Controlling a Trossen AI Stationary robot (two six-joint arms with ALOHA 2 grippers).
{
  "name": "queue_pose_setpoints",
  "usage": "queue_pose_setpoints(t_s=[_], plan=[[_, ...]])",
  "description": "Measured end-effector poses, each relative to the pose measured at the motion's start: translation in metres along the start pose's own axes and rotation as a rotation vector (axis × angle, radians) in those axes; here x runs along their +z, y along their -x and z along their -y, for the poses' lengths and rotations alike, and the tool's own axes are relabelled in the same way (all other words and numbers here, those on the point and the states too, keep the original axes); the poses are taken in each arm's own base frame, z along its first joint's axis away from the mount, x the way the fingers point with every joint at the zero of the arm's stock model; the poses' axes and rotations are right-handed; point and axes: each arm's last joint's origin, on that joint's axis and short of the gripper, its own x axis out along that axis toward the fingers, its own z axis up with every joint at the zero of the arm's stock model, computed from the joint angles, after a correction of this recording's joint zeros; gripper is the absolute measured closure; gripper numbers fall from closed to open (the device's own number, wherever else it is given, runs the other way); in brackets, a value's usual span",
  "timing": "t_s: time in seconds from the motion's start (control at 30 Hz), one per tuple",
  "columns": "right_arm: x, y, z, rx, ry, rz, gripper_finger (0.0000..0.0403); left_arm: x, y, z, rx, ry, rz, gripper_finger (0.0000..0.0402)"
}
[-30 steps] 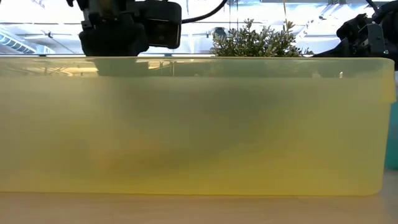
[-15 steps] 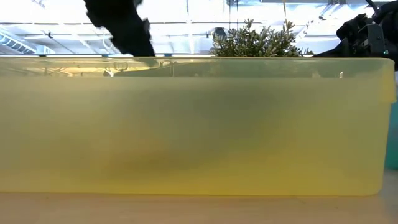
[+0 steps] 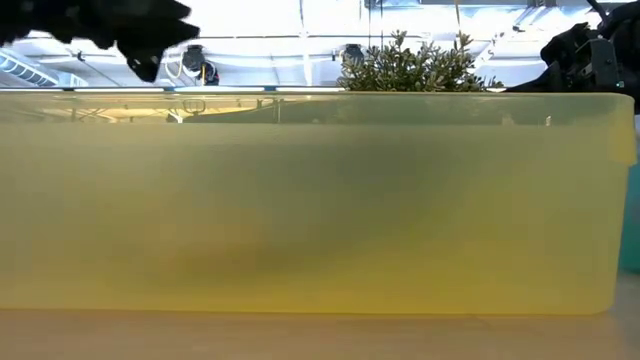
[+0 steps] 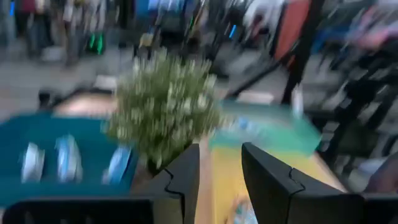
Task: Pick and place Granola Bars by type
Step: Put the yellow granola bar into the yellow bin
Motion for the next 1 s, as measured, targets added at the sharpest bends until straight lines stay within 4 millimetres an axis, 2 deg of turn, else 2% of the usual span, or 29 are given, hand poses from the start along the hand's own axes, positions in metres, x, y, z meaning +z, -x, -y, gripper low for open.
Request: queue_pose_setpoints(t_s=[0.13,0.23,0.3,0.4,0.57,0.7,0.83,1.0], plan=[[0.000,0.000,0.000,0.000,0.000,-0.004,0.0309,-0.013,0.025,-0.008,-0.143,-0.019,0.155,0.0277],[-0.001,0.000,0.000,-0.001,-0.001,-0.008,0.0309,-0.024,0.037,-0.012,-0.247,0.009,0.200,0.0277],[-0.001,0.000,0.000,0.000,0.000,-0.007,0.0309,-0.029,0.042,-0.012,-0.332,0.066,0.182,0.0277],[-0.001,0.000,0.000,0.000,-0.001,-0.007,0.0309,-0.037,0.043,-0.010,-0.440,0.212,0.058,0.0277],[-0.001,0.000,0.000,0.000,-0.001,-0.007,0.0309,-0.052,0.038,-0.007,-0.358,0.596,-0.260,0.0277],[-0.001,0.000,0.000,-0.001,0.000,-0.008,0.0309,-0.064,0.037,0.001,-0.296,0.851,-0.430,0.0277],[-0.001,0.000,0.000,0.000,-0.001,-0.008,0.0309,-0.081,0.035,0.010,-0.206,0.992,-0.585,0.0277],[-0.001,0.000,0.000,0.000,0.000,-0.008,0.0309,-0.106,0.034,0.020,-0.075,1.074,-0.759,0.0278]])
